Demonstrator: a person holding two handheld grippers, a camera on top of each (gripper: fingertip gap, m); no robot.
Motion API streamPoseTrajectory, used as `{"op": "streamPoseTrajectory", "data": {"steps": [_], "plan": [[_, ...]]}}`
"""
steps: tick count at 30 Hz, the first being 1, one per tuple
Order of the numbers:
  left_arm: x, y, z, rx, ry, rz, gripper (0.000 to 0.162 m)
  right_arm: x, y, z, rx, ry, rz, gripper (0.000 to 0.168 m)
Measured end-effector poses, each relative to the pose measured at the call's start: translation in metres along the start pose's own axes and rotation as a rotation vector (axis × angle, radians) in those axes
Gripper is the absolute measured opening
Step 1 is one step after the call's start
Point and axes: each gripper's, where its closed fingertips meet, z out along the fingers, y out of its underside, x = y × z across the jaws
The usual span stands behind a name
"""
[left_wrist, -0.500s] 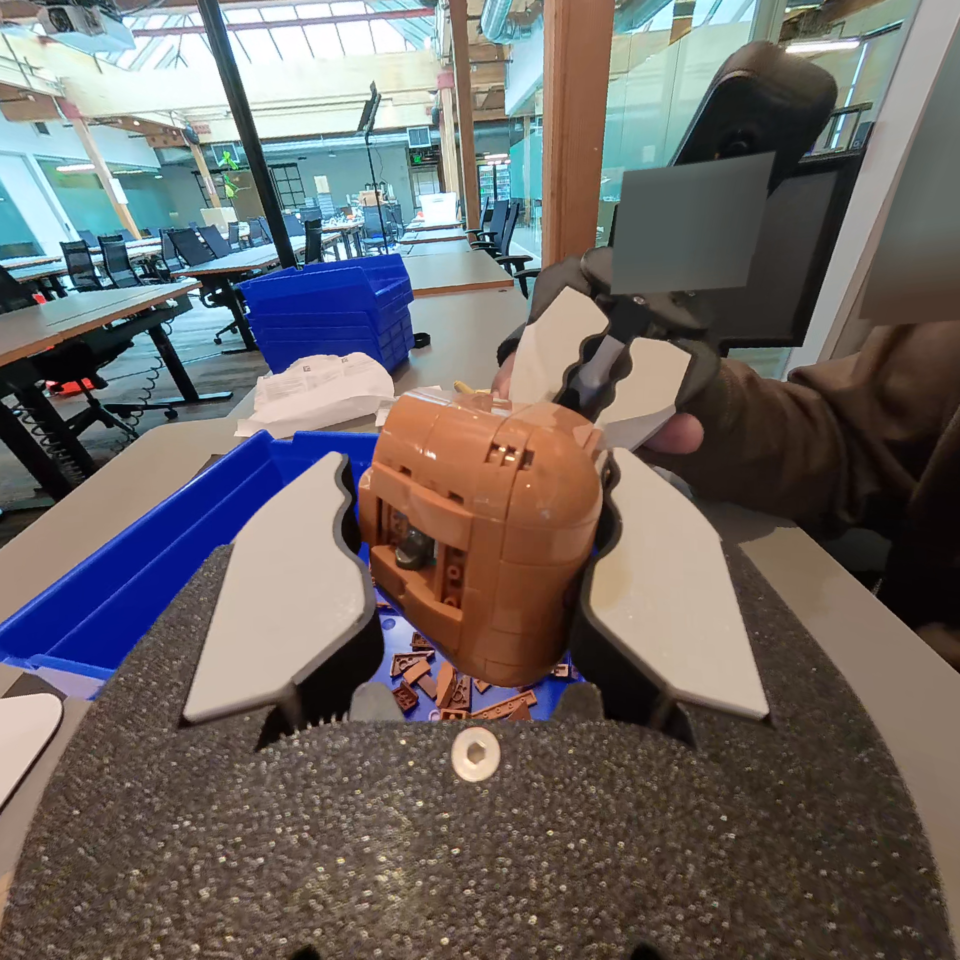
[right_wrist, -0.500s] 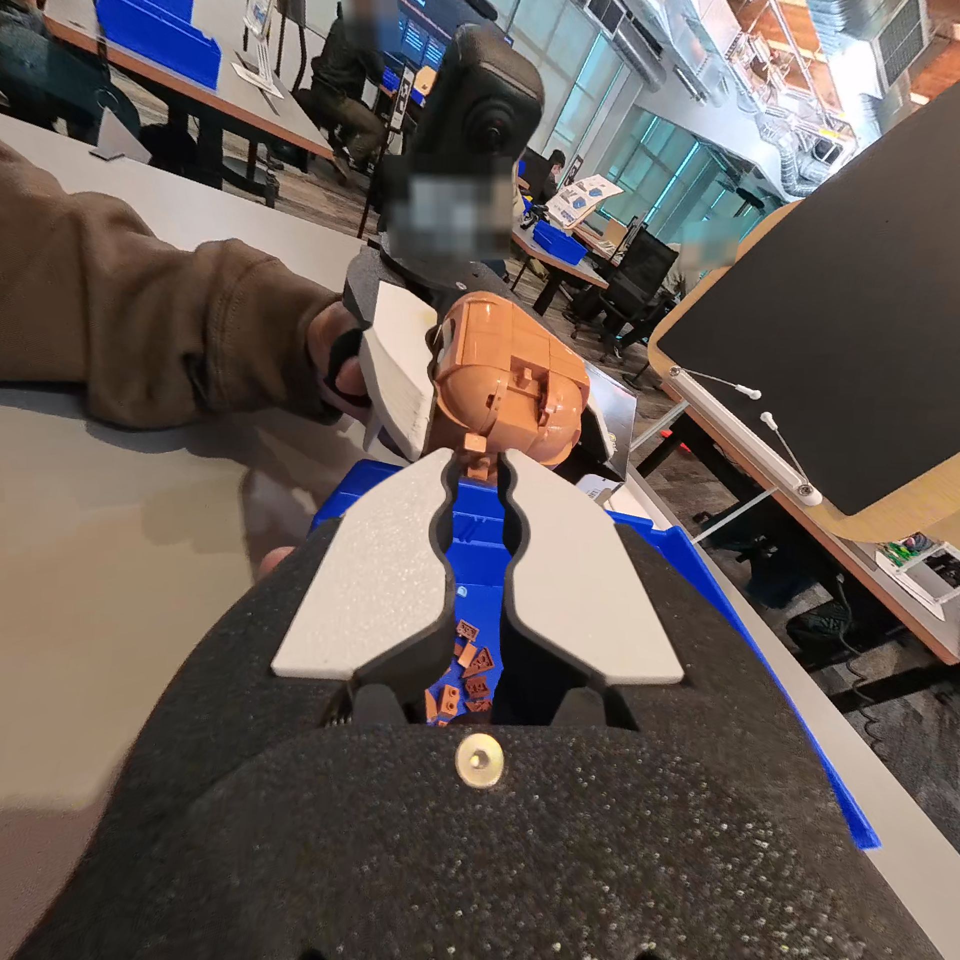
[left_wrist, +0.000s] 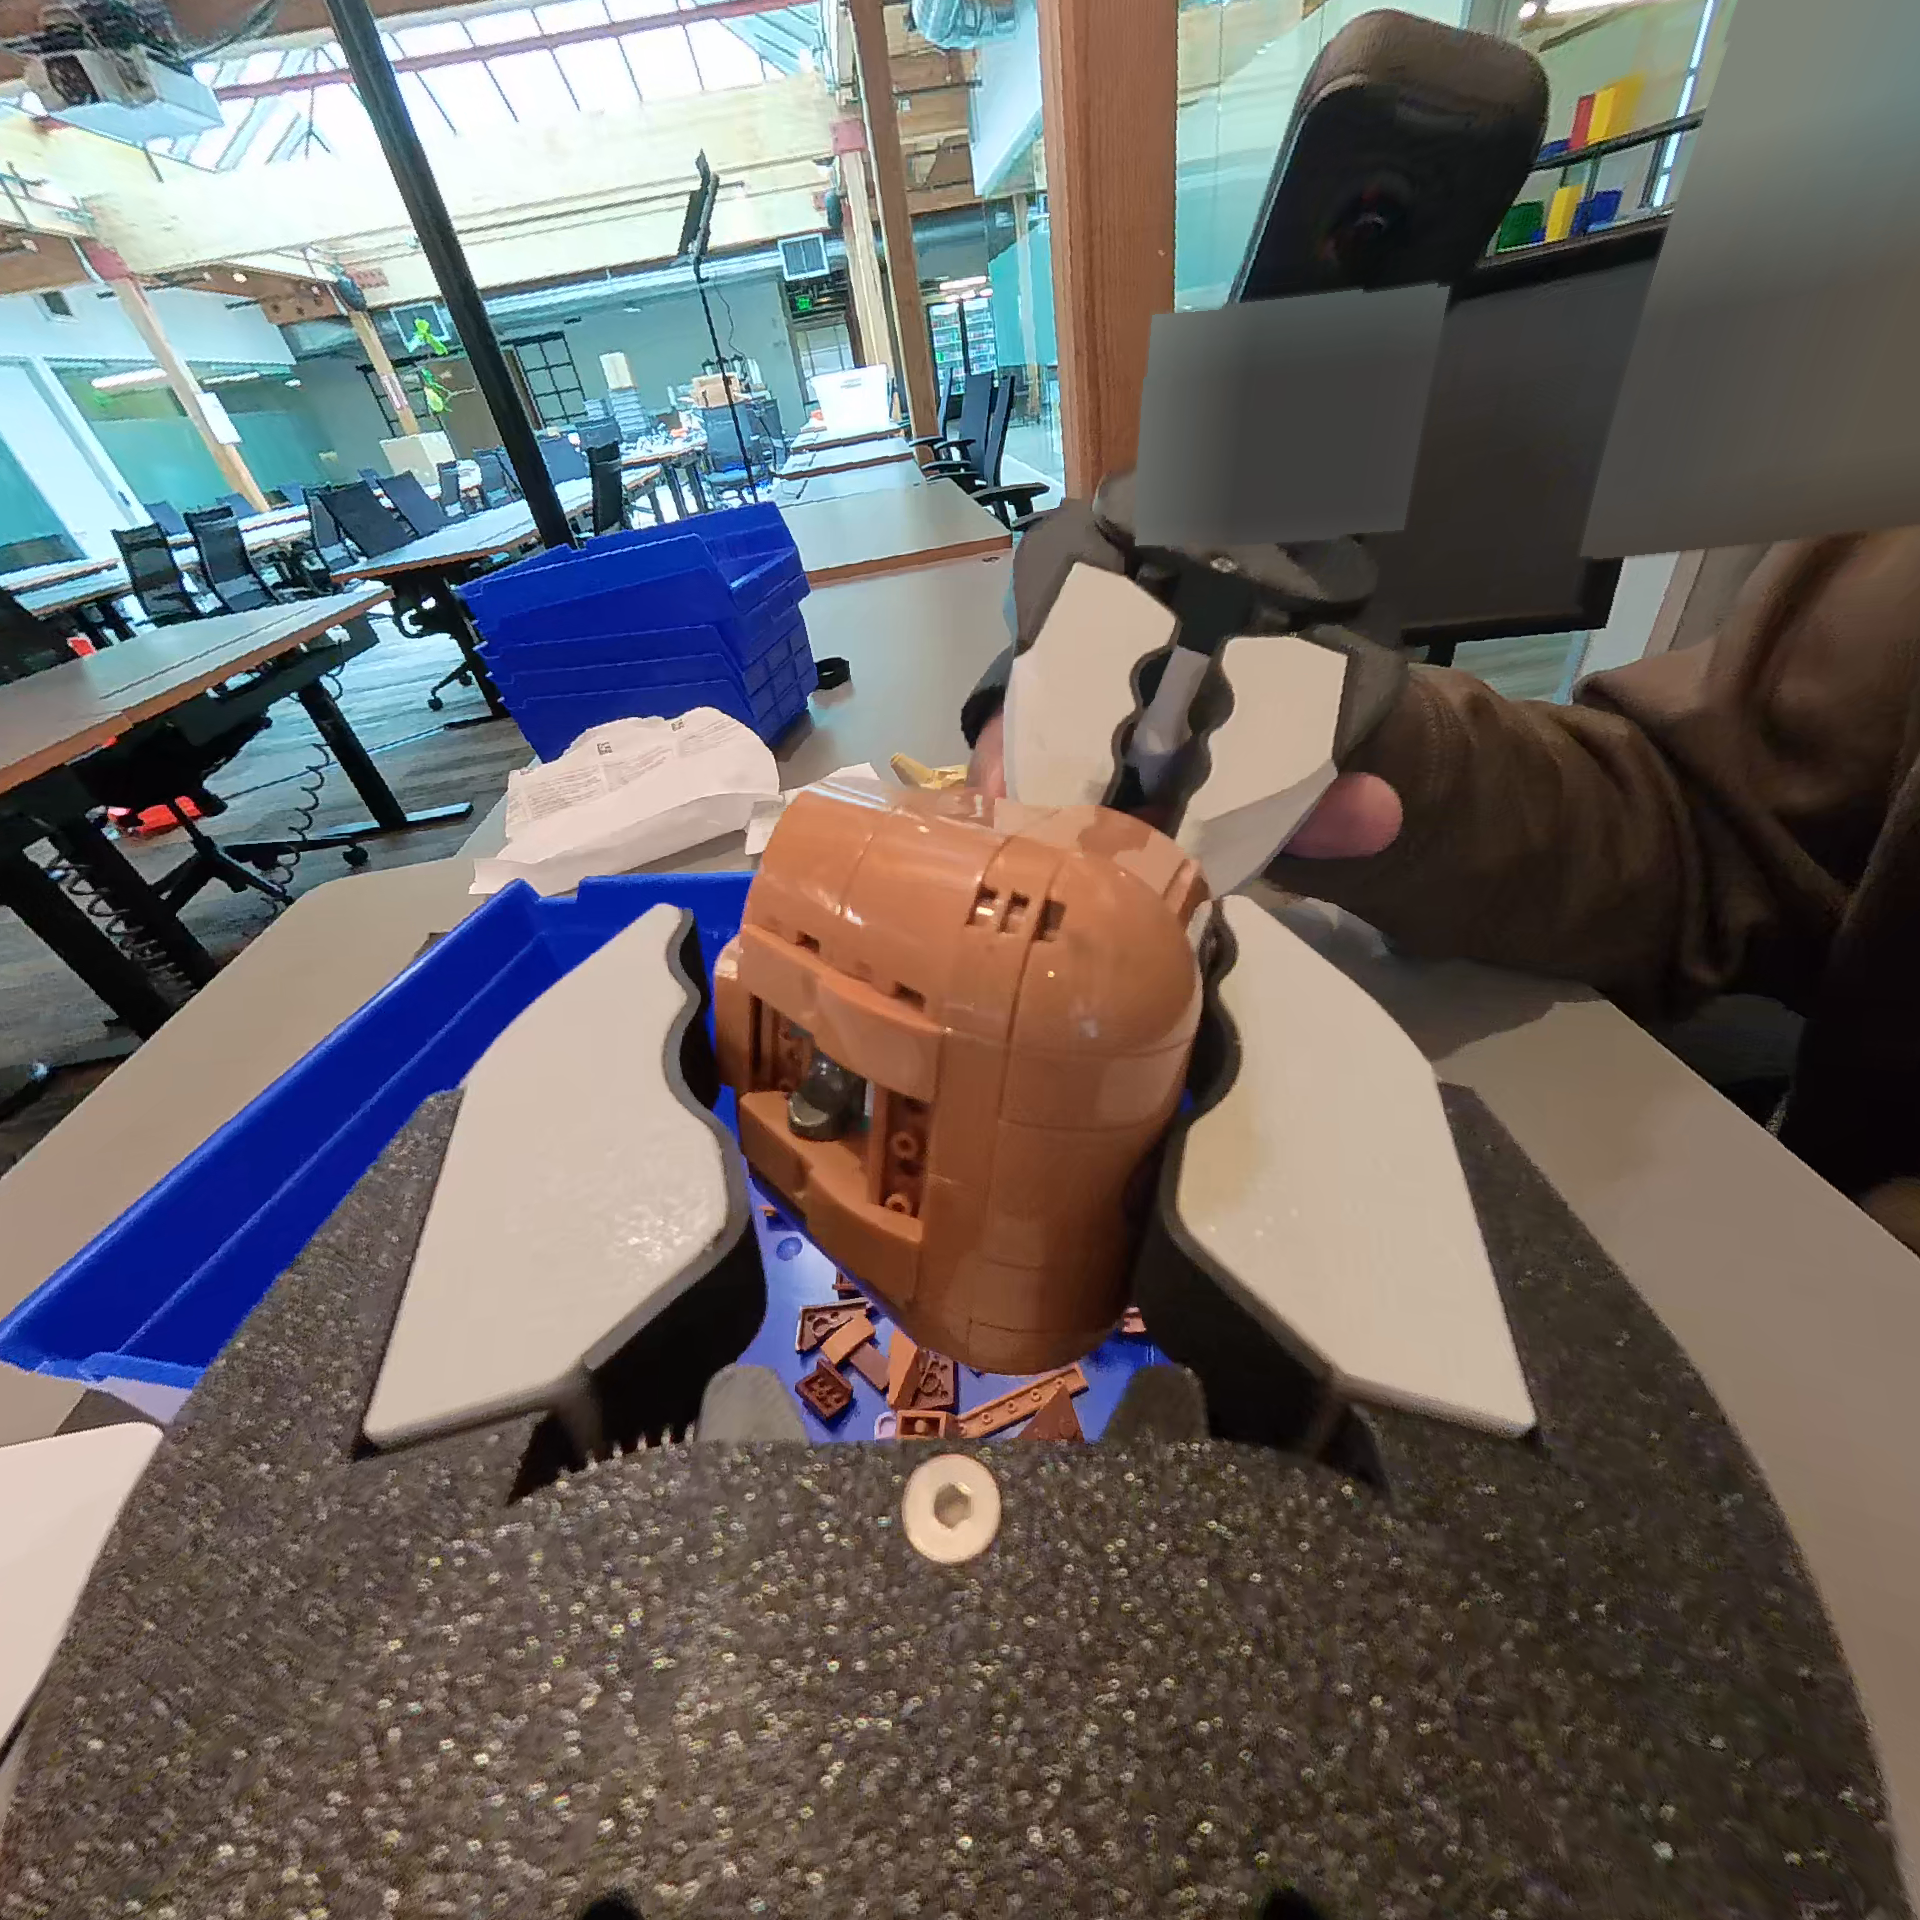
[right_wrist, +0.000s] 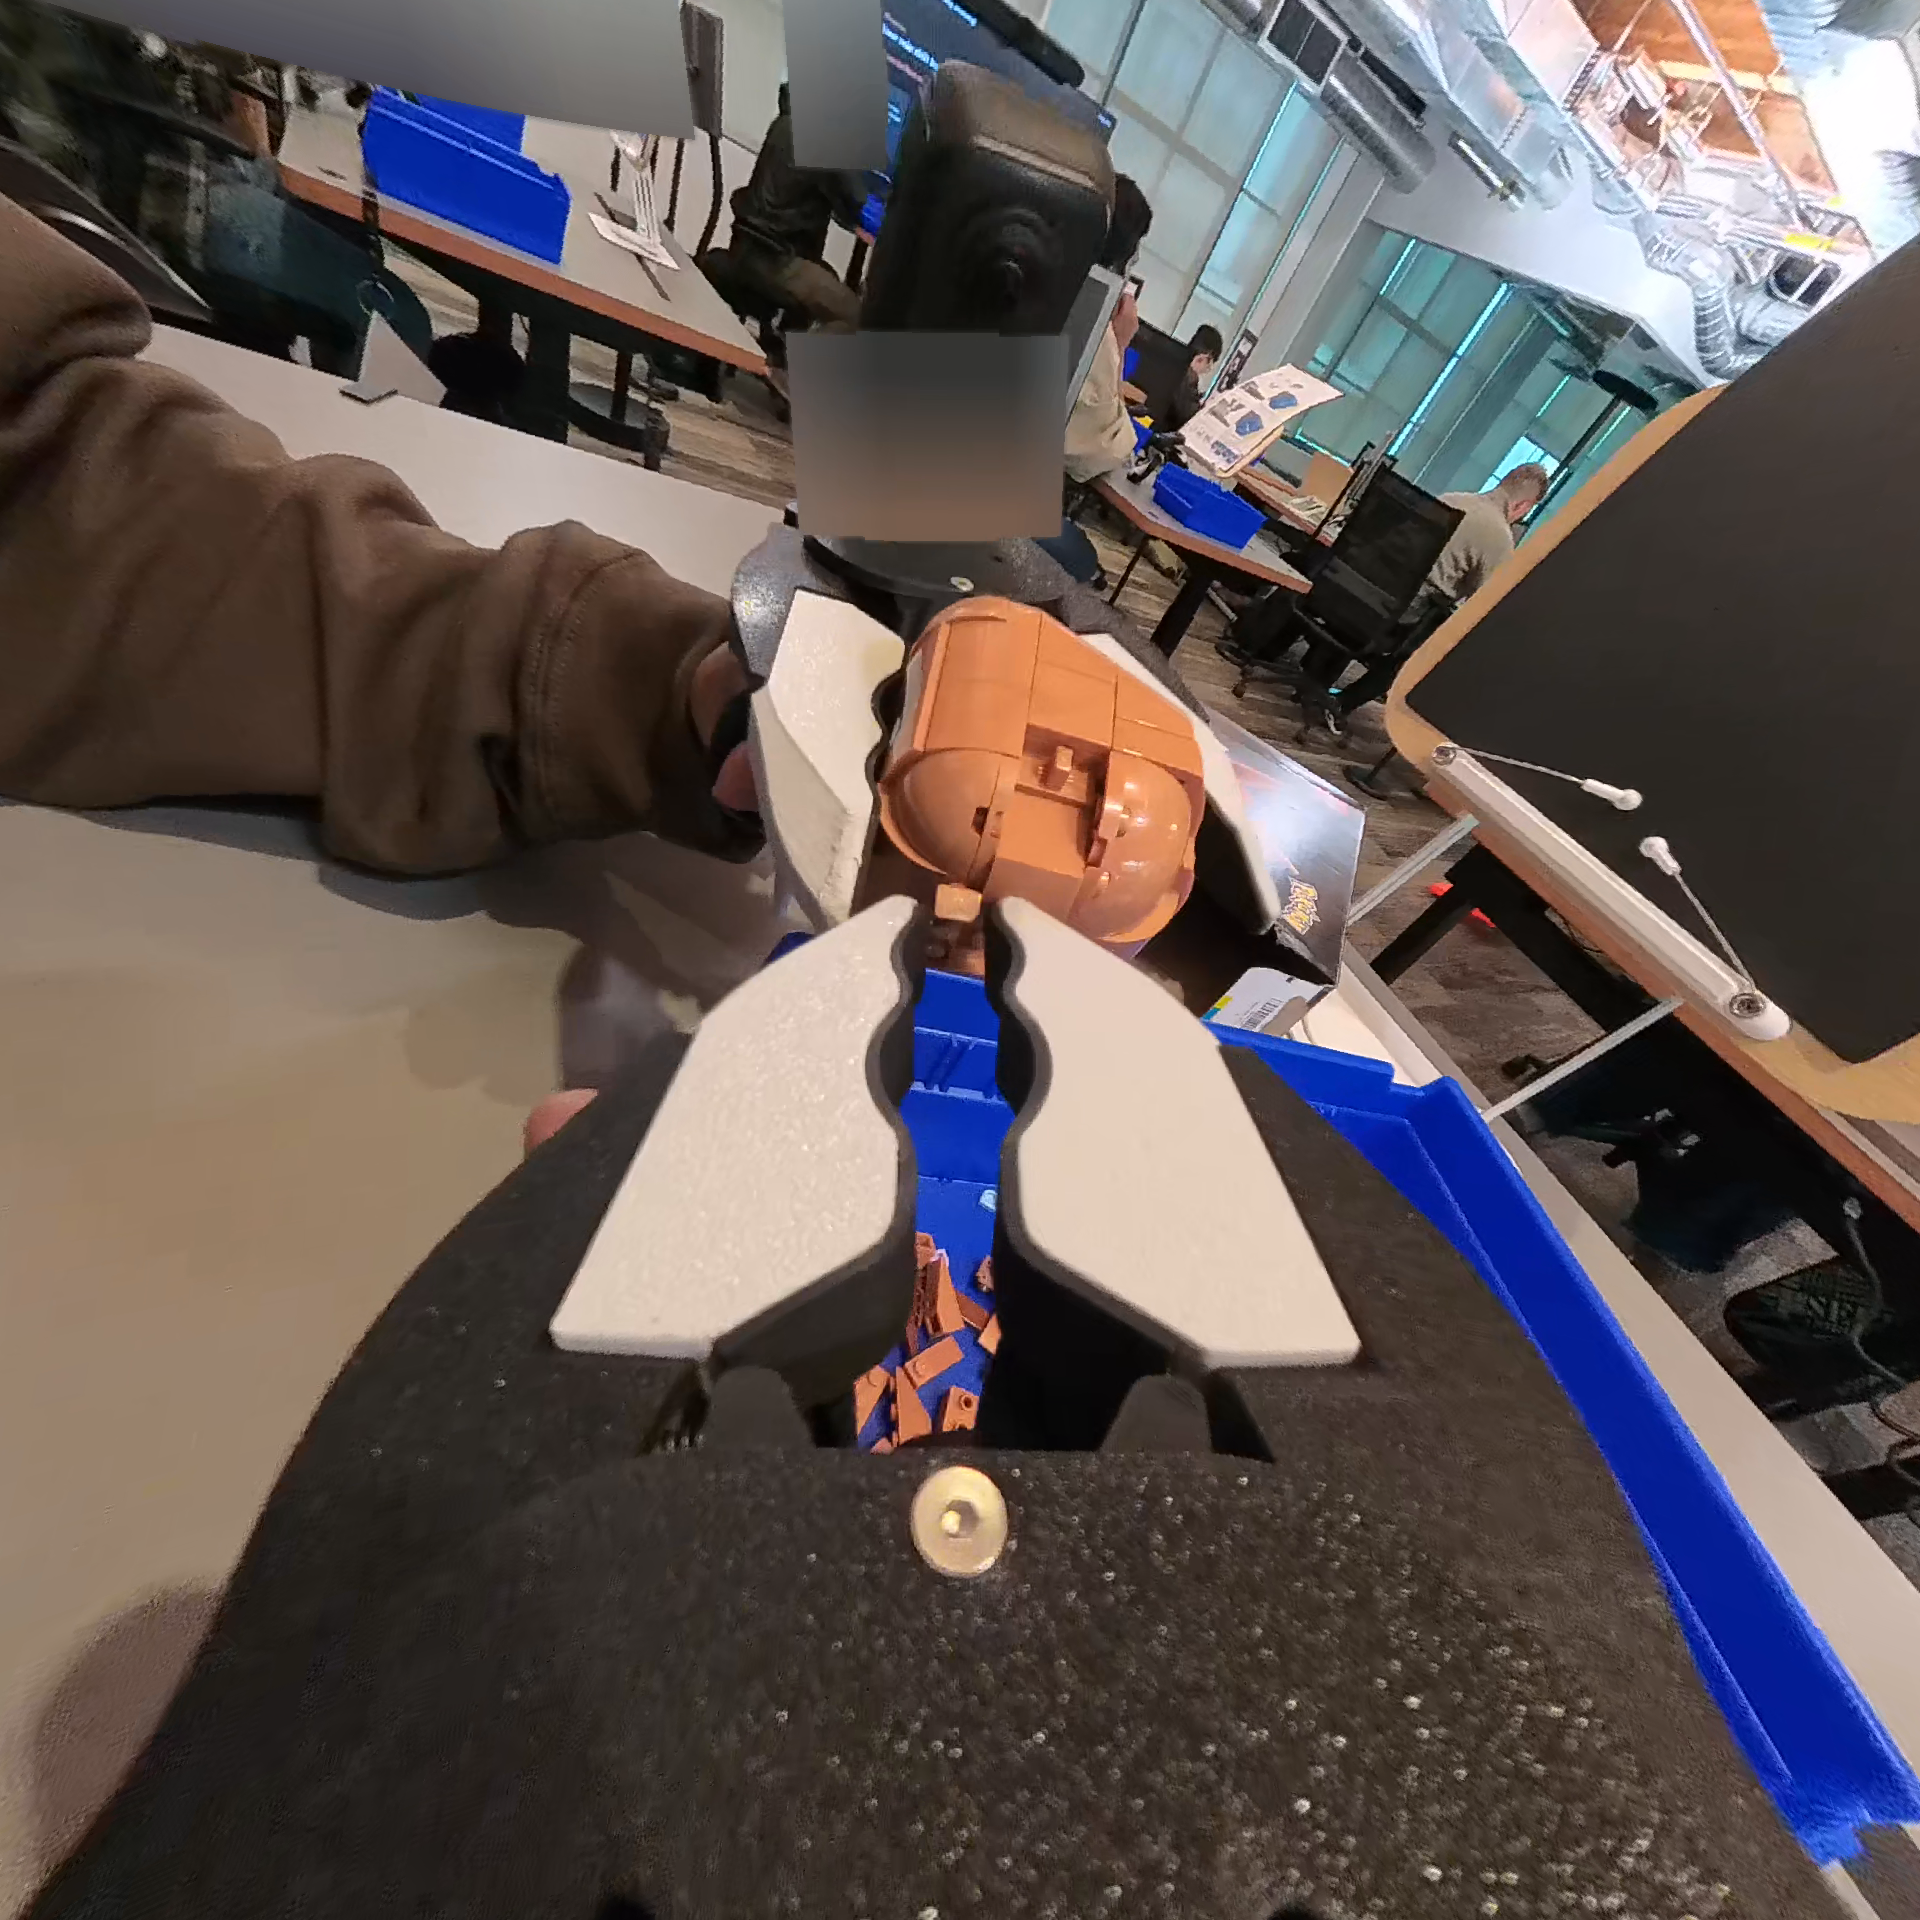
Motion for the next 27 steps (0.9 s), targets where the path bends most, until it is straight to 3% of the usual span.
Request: {"op": "streamPoseTrajectory", "data": {"steps": [11,16,20,22,27], "plan": [[-0.012,0.006,0.000,-0.037,-0.075,-0.005,0.090,0.011,0.008,0.001,-0.061,0.074,0.004,0.007],[-0.033,-0.002,-0.017,0.068,-0.115,-0.159,0.090,0.030,0.014,-0.008,-0.090,0.174,0.011,0.007],[-0.028,-0.004,-0.016,0.112,-0.052,-0.252,0.090,0.041,0.036,-0.003,-0.248,0.275,-0.071,0.007],[-0.026,-0.005,-0.012,0.129,-0.019,-0.318,0.090,0.042,0.043,0.000,-0.300,0.298,-0.128,0.016],[-0.028,-0.006,-0.006,0.171,0.038,-0.535,0.090,0.037,0.027,0.002,-0.228,0.320,-0.237,0.021]]}}
